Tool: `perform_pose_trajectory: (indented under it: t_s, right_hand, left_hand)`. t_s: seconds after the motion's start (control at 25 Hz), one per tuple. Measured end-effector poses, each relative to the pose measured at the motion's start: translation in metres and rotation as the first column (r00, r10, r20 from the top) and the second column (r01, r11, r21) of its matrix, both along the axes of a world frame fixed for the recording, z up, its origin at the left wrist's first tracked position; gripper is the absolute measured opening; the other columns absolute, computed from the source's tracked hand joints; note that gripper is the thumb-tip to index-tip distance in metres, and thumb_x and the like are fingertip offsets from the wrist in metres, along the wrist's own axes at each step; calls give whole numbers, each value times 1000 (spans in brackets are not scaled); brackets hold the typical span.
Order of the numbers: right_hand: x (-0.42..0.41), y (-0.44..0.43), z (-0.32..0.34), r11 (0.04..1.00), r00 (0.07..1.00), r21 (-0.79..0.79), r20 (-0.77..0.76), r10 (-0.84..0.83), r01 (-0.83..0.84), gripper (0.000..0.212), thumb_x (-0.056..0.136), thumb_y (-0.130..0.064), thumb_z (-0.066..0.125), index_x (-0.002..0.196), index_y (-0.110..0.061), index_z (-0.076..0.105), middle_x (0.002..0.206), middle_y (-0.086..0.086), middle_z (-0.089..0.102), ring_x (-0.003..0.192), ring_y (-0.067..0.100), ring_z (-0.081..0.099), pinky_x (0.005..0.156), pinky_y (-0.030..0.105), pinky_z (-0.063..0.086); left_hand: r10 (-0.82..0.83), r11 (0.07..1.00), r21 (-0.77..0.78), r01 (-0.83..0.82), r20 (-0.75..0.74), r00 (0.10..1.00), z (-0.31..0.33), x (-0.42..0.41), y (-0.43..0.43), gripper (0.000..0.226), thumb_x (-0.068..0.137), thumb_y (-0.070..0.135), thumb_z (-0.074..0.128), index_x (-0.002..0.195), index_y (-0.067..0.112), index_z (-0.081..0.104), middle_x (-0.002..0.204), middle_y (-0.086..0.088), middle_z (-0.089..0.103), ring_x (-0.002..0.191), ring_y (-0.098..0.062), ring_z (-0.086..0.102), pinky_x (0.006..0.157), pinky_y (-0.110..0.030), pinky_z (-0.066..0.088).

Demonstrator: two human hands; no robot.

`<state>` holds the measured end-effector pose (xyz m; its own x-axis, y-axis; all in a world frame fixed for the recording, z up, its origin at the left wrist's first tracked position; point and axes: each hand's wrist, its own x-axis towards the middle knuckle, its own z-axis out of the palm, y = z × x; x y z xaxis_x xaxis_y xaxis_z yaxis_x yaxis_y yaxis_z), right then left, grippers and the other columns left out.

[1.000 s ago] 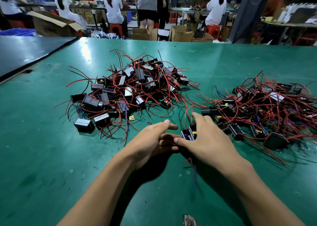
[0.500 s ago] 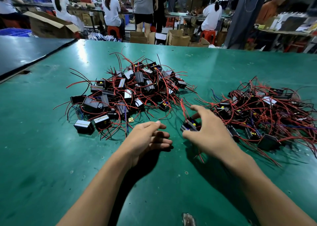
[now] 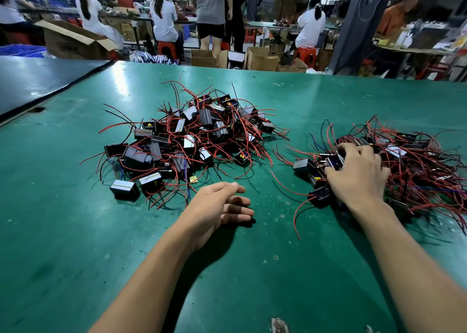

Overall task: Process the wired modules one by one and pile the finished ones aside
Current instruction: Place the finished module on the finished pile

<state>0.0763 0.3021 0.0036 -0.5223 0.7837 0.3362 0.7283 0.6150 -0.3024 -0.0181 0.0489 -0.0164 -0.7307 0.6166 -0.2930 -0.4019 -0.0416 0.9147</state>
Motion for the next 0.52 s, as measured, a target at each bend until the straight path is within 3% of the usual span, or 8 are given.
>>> perform_pose_trajectory:
  t_s: [0.2,0.36,0.52]
  right_hand:
    - [-11,-17,-1,988,999,153,-48,1,6,53,82,-47,72,127,-21,62,135,14,50,126,34,38,103,47,26]
    - [-29,-56,-4,938,967,302,-129,218,-171,33,85,-39,70,114,-23,70,122,8,60,117,30,46,93,39,22]
    - [-65,-85,-18,876,873,106,-88,480,-471,26,95,-34,60,116,-21,70,111,3,66,107,26,58,94,37,33]
  left_hand:
    - [1,1000,0,-1,6,1000,-1,-2,0,26,101,18,52,109,-5,60,83,-18,68,68,-28,69,68,-36,62]
    - [34,999,10,-34,10,999,-2,-2,1,23,101,15,53,107,-5,61,79,-17,68,65,-27,68,63,-37,62]
    - [79,996,34,-79,4,997,-1,-1,3,20,101,13,52,103,-5,62,72,-14,66,58,-26,66,52,-33,59]
